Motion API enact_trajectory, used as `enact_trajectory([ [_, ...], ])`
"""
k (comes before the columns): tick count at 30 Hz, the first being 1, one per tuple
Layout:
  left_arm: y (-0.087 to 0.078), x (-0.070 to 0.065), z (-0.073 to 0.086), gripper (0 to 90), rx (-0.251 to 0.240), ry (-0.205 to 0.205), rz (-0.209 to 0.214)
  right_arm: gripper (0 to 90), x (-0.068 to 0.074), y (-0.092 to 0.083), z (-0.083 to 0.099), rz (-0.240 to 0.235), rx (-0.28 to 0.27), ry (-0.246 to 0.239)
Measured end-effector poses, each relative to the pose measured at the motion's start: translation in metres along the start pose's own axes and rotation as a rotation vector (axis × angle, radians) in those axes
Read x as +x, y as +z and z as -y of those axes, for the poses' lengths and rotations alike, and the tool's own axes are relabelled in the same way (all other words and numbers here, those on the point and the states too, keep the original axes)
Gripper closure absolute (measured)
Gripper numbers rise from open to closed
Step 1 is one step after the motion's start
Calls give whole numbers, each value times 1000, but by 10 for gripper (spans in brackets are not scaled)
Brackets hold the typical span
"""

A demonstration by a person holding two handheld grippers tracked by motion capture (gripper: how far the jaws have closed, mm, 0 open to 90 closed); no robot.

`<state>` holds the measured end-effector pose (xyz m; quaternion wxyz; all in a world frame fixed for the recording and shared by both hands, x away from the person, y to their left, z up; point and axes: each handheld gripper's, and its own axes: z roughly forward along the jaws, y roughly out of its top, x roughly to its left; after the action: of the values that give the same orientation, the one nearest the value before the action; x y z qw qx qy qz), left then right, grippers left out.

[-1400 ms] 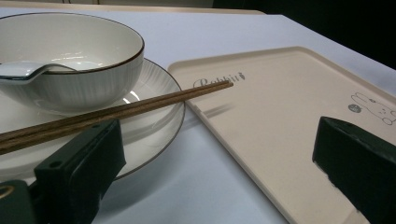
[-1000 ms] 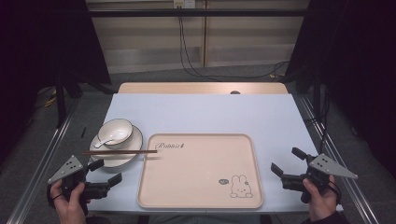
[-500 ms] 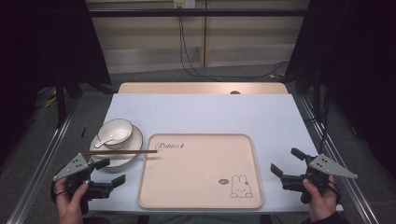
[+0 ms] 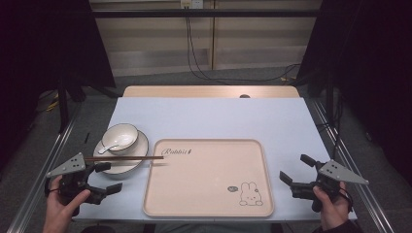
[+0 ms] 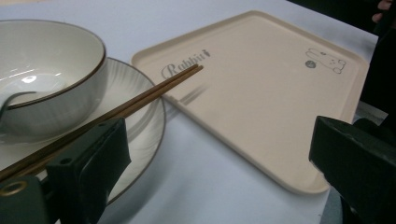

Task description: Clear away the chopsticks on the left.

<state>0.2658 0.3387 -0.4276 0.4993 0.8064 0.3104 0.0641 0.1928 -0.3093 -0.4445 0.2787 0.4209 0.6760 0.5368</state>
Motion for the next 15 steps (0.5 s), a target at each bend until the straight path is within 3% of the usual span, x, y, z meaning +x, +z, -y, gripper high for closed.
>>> enact_trajectory([
  [4, -5, 11, -1, 43, 7, 2, -10, 16, 0, -1, 0, -2, -8, 1],
  [6, -7, 21, -1, 58, 17, 45, -18, 16, 0, 0, 0, -6, -7, 0],
  [9, -6, 29, 1, 58, 58, 47, 0, 16, 0, 0, 0, -5, -5, 0],
  [10, -5, 37, 2, 65, 73, 15, 7, 16, 1, 0, 0, -1, -4, -2],
  [11, -5, 37, 2, 67, 73, 15, 7, 16, 1, 0, 0, -1, -4, -2],
  [12, -5, 45, 3, 67, 79, 32, -35, 16, 1, 0, 0, -1, -3, -6],
  [15, -3, 55, 6, 67, 81, 50, -61, 16, 1, 1, 0, -3, 0, -15],
])
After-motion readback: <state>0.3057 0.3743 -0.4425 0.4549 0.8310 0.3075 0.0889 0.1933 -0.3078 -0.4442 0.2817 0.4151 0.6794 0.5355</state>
